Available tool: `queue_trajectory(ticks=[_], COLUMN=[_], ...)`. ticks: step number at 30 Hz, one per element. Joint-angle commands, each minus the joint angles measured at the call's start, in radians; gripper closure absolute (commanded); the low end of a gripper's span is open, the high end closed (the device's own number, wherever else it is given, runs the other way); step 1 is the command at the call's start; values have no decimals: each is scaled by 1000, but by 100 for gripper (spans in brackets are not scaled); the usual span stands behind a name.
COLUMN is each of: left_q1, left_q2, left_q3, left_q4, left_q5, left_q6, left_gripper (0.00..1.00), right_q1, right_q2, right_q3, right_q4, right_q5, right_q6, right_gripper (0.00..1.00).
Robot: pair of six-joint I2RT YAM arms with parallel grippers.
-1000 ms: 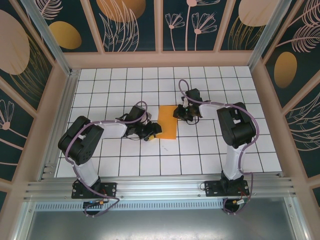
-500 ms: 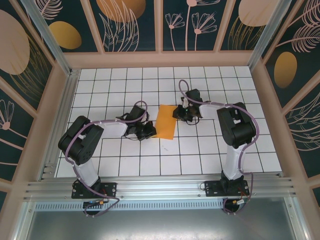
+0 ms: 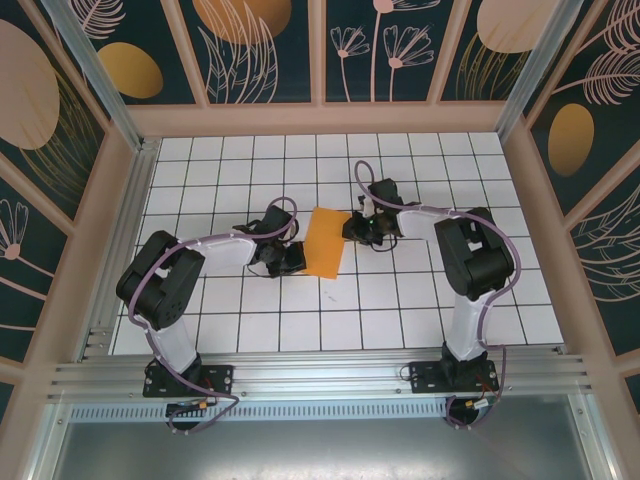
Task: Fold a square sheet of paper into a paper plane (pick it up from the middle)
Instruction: Fold the triangle a second time at the center of the table.
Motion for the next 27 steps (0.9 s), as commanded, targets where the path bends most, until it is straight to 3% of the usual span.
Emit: queue_trajectory(ticks=[1, 9, 21, 27], left_q1=[0, 0, -1, 0], left_q2=[14, 20, 16, 0], left_q3=[20, 20, 55, 32], left_q4=[-45, -28, 16, 176], left_q5=[-9, -2, 43, 139], left_q6=[24, 10, -12, -79], left_gripper=[100, 100, 100, 74], right_q1=[2, -4, 2, 1], right_q2=[22, -31, 97, 110], right_q3=[31, 0, 69, 67], right_q4=[12, 60, -25, -41], right_q5=[-44, -46, -4, 21], right_q6=[-18, -10, -18, -16], right_gripper=[80, 84, 84, 84])
